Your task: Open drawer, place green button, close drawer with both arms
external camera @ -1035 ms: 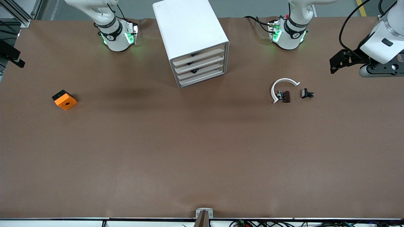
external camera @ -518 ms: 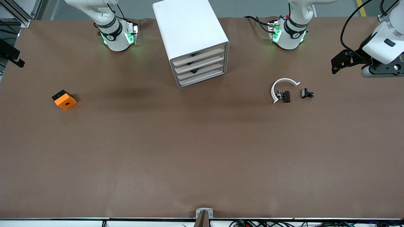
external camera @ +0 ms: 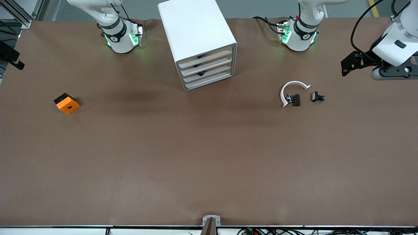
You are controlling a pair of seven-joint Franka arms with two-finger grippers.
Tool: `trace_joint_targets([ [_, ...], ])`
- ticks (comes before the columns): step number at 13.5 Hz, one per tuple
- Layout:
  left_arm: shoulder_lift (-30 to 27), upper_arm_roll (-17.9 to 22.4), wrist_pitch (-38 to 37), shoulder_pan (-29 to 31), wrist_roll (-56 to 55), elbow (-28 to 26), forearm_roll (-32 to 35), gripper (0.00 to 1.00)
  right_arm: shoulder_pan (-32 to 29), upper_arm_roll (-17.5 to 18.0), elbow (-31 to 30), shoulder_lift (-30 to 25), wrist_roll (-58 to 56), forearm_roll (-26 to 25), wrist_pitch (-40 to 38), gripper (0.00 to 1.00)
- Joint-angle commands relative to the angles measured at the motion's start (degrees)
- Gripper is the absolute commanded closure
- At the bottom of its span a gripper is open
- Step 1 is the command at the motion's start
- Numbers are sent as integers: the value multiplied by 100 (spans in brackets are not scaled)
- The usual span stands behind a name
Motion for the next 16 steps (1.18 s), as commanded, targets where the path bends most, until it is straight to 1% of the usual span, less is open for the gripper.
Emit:
trace_joint_targets([
  [1,-363,-45,176,70,94,-384,62,0,56,3,-47,-99,120,-33,25,0],
  [5,-205,25,149,87,103,-94,36,0,56,3,-38,-99,111,-33,25,0],
  [8,6,34,141,114,77,239,45,0,56,3,-38,-90,111,-33,33,0],
  [16,50,34,44,96,59,284,89,0,38,3,-38,-90,67,-24,25,0],
])
